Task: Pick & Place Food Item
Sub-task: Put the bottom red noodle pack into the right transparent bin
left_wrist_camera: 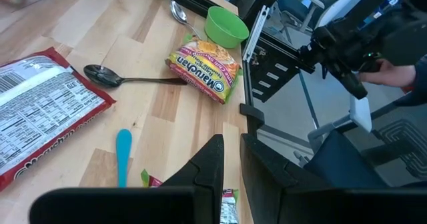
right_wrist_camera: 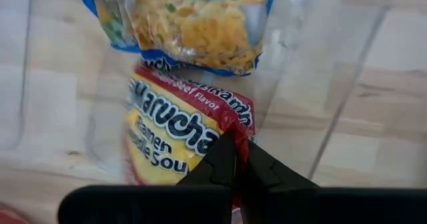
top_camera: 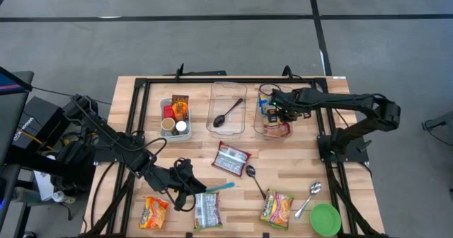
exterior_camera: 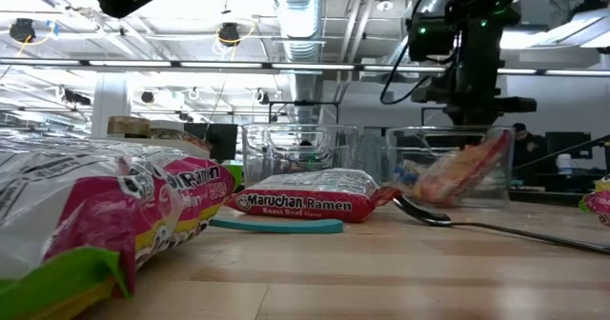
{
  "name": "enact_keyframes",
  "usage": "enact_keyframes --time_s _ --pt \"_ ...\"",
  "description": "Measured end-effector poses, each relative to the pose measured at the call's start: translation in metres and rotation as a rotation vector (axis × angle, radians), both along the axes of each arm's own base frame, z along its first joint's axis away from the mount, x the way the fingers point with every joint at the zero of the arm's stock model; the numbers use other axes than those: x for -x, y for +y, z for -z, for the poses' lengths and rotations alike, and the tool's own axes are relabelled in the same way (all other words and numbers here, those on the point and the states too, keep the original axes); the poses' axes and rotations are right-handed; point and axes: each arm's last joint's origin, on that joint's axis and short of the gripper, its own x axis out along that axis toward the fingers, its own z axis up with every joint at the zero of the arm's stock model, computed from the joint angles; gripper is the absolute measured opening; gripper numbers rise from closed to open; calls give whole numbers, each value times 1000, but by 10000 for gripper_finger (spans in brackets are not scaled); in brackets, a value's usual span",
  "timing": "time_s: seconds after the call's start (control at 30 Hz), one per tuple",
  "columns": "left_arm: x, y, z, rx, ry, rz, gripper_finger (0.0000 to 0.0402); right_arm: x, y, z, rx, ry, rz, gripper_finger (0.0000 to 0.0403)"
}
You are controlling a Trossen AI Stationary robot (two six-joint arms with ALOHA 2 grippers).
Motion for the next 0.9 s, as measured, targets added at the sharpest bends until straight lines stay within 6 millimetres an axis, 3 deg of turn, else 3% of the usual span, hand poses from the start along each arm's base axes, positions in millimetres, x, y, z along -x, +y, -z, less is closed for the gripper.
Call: enact_keyframes --time_s 0.3,0.7,0.9 --pt "0 0 0 0 0 0 44 -12 1 16 -27 36 -51 0" --pt "0 0 0 2 1 0 44 -13 2 14 -34 16 -65 1" --pt "0 0 0 2 1 -1 44 -12 2 14 -37 18 -65 37"
